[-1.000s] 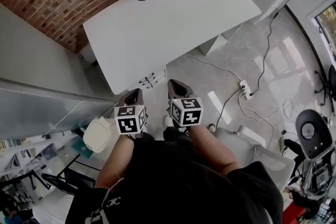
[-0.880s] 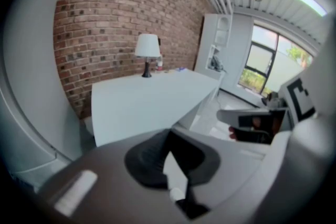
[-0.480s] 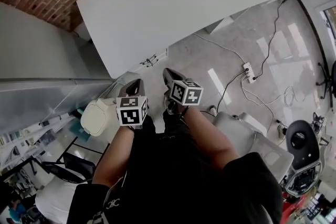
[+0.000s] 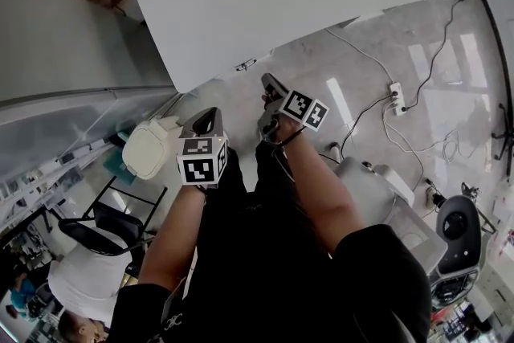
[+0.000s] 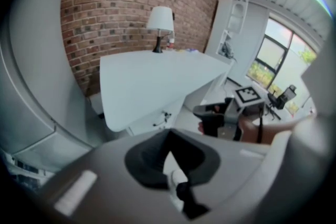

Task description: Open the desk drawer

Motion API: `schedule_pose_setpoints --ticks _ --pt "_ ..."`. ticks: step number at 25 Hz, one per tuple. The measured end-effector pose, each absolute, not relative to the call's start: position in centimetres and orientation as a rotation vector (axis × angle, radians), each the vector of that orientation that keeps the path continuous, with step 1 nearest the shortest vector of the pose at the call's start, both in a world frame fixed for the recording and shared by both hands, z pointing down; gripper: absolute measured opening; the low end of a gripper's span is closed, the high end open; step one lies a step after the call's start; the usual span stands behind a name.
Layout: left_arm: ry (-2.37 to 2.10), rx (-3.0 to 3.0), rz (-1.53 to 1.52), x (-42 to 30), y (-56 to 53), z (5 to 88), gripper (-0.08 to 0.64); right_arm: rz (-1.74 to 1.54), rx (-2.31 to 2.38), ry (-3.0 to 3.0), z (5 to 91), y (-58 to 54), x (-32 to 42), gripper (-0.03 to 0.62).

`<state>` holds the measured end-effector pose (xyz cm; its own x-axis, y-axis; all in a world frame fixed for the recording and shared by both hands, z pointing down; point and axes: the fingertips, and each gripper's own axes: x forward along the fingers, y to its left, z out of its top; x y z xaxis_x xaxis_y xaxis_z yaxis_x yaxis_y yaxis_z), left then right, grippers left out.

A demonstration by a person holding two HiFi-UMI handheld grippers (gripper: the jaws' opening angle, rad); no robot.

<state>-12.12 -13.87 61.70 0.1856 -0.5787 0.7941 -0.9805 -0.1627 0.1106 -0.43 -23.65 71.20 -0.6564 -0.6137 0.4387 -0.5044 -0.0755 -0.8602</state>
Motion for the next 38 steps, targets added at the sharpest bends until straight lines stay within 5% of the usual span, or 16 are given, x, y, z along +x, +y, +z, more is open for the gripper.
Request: schedule_pose_setpoints --ticks 16,38 --pt "-1.408 1.782 0.861 -13.2 -13.8 64.3 -0.002 -2.103 -1.383 1.806 84.8 -27.8 -3.3 0.041" --pt "-1.404 1.634 0.88 -13.5 -11.0 65.1 -0.002 -2.178 -1.303 1.795 87.1 -30.4 -6.6 0.033"
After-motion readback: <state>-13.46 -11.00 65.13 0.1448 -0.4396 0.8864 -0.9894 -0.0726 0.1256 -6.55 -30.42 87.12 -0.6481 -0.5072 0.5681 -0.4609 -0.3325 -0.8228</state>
